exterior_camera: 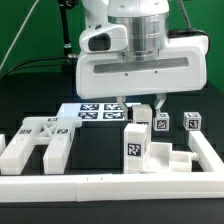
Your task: Assemble chair
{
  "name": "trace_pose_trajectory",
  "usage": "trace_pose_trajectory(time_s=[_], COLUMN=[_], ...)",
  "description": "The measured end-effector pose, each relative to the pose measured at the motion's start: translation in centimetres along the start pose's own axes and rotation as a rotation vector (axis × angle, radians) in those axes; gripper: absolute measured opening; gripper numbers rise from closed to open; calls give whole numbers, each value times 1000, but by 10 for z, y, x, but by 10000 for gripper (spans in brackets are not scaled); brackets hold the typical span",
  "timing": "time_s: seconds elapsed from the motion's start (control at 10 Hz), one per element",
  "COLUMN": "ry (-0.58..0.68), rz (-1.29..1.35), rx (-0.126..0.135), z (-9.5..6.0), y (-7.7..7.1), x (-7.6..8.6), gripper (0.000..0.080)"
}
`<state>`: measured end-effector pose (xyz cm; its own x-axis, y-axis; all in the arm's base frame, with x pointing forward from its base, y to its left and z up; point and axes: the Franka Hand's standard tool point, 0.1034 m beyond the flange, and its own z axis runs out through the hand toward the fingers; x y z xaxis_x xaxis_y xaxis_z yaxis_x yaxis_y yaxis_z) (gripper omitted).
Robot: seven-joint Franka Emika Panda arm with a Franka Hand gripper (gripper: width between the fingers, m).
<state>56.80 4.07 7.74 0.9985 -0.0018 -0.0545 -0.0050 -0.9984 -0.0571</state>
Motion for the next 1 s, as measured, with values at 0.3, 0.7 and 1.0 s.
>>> trace_pose_trajectory(time_s=[0.3,0.7,1.0], ry=[5,14,20], rz=[62,425,641], rx=[8,56,70], z=[0,1,1], y=[0,1,0], x=[0,3,3], gripper=[285,286,287])
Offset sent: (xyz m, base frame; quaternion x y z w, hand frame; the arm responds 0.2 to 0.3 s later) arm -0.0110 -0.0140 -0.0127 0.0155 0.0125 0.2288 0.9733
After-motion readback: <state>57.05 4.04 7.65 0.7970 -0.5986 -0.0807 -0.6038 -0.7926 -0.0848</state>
